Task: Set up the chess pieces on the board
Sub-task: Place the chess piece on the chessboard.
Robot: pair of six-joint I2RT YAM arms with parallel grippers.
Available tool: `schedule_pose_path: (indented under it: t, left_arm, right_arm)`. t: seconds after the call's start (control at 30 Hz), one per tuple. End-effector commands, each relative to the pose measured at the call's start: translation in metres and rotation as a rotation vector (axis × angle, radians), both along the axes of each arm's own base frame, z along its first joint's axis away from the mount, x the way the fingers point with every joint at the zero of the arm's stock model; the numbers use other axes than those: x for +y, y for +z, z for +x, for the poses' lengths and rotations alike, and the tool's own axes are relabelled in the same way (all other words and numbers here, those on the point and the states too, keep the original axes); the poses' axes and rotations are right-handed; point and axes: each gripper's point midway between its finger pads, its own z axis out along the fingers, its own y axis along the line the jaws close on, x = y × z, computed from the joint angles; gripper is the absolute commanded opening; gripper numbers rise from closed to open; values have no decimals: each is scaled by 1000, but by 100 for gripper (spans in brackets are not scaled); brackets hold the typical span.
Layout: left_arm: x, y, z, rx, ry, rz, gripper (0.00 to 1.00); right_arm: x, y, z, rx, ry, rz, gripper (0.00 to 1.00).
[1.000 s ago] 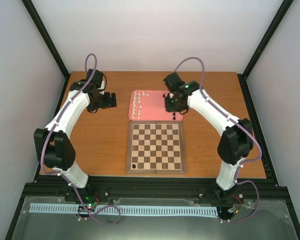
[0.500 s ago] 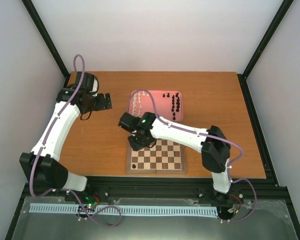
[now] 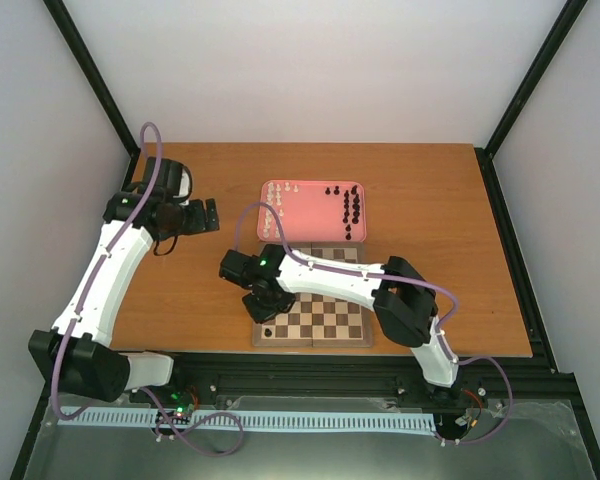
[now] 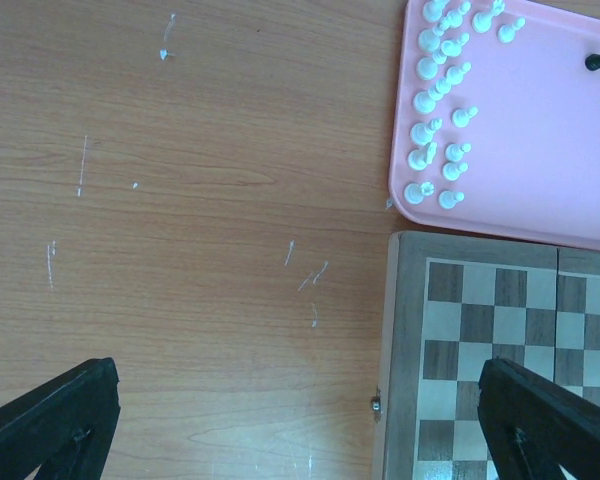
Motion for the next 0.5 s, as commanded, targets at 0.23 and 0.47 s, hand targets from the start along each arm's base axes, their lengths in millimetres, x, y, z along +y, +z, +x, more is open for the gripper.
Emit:
schedule_pose_path:
  t: [0.23,0.47]
  left_arm:
    - [2,5,-7,-16,-12,10,100]
    - [2,2,-6,-14,-13,10,100]
  right_arm:
    - [12,-12,-9,27,22,-22,3]
    - [11,-14,-9,28,18,-32,4]
